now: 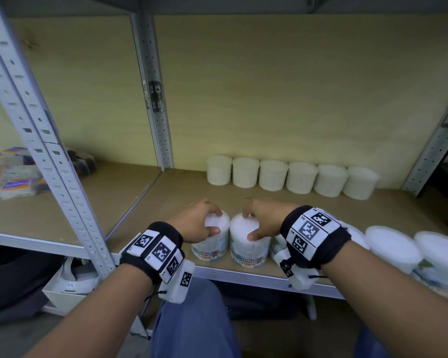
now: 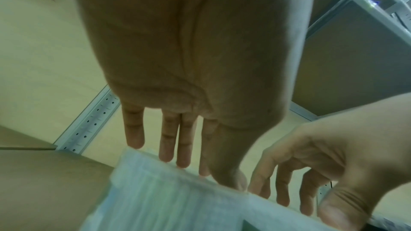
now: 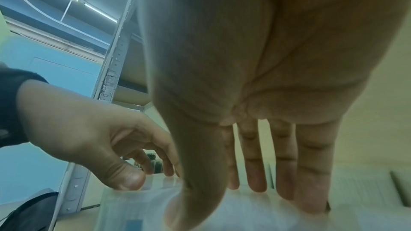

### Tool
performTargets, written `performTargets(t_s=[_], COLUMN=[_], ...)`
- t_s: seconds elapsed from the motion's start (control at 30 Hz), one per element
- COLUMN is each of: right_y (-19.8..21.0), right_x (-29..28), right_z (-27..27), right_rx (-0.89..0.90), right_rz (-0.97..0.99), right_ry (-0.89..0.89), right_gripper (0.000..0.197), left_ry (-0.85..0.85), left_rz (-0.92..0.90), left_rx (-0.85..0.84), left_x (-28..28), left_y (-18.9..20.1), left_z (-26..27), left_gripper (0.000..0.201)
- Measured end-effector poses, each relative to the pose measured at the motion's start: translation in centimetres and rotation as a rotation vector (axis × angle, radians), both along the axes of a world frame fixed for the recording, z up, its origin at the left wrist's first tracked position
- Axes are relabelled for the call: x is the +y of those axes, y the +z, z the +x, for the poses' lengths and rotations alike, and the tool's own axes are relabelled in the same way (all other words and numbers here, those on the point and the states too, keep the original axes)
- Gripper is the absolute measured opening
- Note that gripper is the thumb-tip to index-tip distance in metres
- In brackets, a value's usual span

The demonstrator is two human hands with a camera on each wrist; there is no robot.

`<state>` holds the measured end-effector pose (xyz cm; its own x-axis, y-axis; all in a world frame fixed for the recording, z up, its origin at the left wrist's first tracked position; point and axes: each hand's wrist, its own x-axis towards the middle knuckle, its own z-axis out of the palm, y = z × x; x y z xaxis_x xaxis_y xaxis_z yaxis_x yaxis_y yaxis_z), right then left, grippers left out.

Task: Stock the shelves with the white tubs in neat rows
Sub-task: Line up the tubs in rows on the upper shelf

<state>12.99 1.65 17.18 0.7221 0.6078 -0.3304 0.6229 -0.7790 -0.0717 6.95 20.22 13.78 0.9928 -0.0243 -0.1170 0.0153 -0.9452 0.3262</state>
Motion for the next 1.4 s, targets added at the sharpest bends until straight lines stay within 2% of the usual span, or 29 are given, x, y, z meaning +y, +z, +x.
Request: performTargets(t_s=[0.13,0.3,0.57,0.9,1.13,1.4], right_y=[0.1,0.8,3.1,4.7,5.4,1.9], right_x=[-0.2,-1.7,-7.9,-18.4,-23.0,-25.1], right_z=[0.2,1.3,5.6,13.2,19.7,26.6], right_rx=[0.024,0.033,-0.057,-0.142,-0.17,-0.161], right_rz=[0.031,0.165,0.318,0.241,0.233,0.122], right_ry=[0.001,-0.031,-0.18,-0.396,-0.472,-0.534], right_gripper=[0.063,0.052,0.039,0.036,0.038,0.043], left_ry=[0.002,0.004,-0.053,-0.157,-0.25,-0.229], left_rz=[-0.039,-0.104,-0.15,-0.133,-0.067,-0.026], left_rx=[0.007,-0.091,-0.128,-0.129,-0.079,-0.06], left_x=[0.0,-1.3,-6.4,-16.0,-22.1,-26.1], left_y=[0.6,2.4,5.2,6.6,5.4,3.1], left_z=[0.2,1.4,6.6,16.6,24.7,32.5], left_gripper=[0.045,0.041,0.047,0.047,0.051,0.056])
